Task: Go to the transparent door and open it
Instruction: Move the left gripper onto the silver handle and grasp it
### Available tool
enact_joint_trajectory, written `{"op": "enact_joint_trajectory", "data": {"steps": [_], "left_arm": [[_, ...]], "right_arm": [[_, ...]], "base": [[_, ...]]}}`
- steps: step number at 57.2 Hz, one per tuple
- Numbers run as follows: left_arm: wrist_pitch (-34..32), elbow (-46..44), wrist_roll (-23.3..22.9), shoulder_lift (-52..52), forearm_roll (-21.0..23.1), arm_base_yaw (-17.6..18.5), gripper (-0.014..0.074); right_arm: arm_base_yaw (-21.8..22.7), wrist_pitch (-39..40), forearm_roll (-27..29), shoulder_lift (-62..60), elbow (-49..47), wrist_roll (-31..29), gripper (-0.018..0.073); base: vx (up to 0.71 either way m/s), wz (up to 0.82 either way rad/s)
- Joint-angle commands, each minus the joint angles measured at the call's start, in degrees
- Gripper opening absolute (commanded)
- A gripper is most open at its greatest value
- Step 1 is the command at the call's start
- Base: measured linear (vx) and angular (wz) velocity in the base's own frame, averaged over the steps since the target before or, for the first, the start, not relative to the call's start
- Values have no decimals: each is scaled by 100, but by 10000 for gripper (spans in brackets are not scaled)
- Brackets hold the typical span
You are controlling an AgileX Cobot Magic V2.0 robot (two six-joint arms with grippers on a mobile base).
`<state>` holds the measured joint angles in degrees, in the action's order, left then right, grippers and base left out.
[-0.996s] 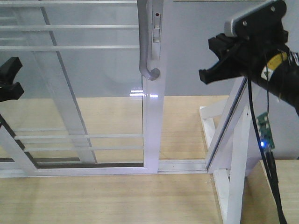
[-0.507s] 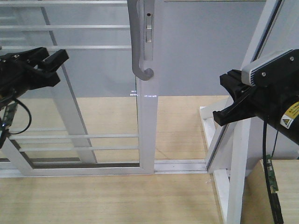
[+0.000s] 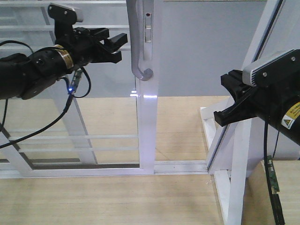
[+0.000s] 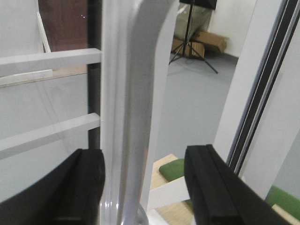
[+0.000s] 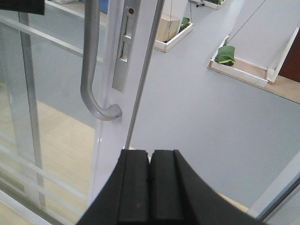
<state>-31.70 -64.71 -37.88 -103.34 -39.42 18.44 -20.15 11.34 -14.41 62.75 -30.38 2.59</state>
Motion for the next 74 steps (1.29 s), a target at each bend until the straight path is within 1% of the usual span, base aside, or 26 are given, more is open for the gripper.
{"op": "enact_joint_trajectory", "data": {"steps": [1,9,15,18,26,40,48,58,61,65,68,74], "left_arm": [[-59,-482,166,70,184,184,499],[530,-1014,159,-239,278,335,499],[901,-1345,153,-426,291,346,499],[1060,-1492,153,-505,382,346,499],[1105,-1801,129,-677,445,346,499],[989,-1934,128,-769,426,604,499],[1268,-2051,140,-932,532,613,499],[1629,-2331,134,-1055,529,613,499],[1646,-2337,134,-1055,529,613,498],[1659,-2337,134,-1055,529,613,480],[1763,-2337,134,-1055,529,613,443],[1890,-2337,134,-1055,529,619,316]], "right_arm": [[31,499,-27,-119,-160,0,-6],[31,499,-27,-119,-160,0,-6],[31,499,-27,-119,-160,0,-6],[31,499,-27,-119,-160,0,-6],[31,499,-27,-120,-160,-24,-6],[31,505,-27,-120,-160,-42,-6],[31,505,-27,-120,-160,-42,-6],[31,505,-27,-120,-160,-42,-6],[31,505,-27,-120,-160,-42,-6],[31,485,-27,-120,-160,-42,-6],[31,464,-27,-120,-160,-42,-6],[31,434,-27,-120,-160,-42,-6]], "base": [[0,0],[0,0],[0,0],[0,0],[0,0],[0,0],[0,0],[0,0],[0,0],[0,0],[0,0],[0,0]]}}
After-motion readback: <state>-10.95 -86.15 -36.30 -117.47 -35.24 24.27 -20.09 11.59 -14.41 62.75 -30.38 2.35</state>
